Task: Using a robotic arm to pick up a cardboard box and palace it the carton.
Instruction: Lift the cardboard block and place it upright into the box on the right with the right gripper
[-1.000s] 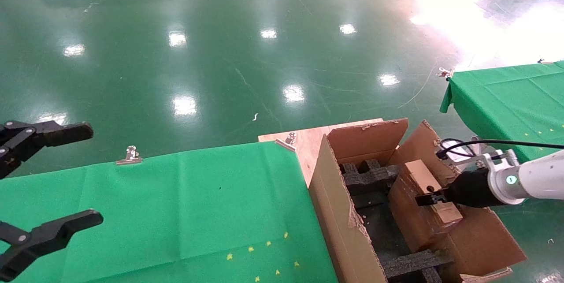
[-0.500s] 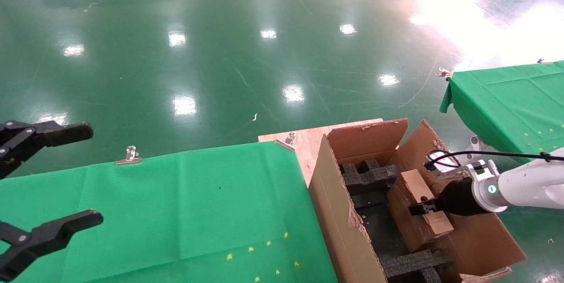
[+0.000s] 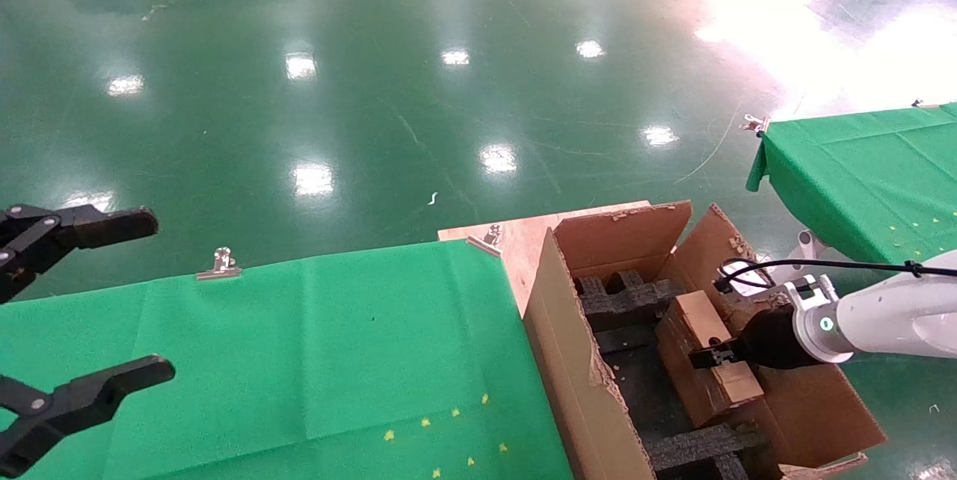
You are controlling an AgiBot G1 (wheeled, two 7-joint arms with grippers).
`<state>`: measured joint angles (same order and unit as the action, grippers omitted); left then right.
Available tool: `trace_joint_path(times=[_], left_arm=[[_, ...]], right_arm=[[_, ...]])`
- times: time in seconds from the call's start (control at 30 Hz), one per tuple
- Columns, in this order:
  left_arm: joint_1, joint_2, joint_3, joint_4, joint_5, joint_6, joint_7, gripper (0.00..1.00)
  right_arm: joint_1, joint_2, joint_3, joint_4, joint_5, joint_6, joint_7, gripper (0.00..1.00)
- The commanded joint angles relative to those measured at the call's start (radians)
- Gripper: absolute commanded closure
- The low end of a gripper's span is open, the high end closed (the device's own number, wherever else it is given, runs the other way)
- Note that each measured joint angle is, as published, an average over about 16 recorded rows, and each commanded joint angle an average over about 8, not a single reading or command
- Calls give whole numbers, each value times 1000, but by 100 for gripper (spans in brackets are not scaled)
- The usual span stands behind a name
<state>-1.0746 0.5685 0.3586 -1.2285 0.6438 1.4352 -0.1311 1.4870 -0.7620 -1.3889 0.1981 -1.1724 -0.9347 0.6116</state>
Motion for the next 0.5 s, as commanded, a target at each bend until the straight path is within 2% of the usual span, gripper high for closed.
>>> trace_joint_path(times=[0.03,0.5], left_arm=[[0,0,0,0,0,0,0,0],[0,0,0,0,0,0,0,0]], right_arm=[[0,2,0,3,0,0,1,0],[18,12,-5,7,-10,-2,11,0]])
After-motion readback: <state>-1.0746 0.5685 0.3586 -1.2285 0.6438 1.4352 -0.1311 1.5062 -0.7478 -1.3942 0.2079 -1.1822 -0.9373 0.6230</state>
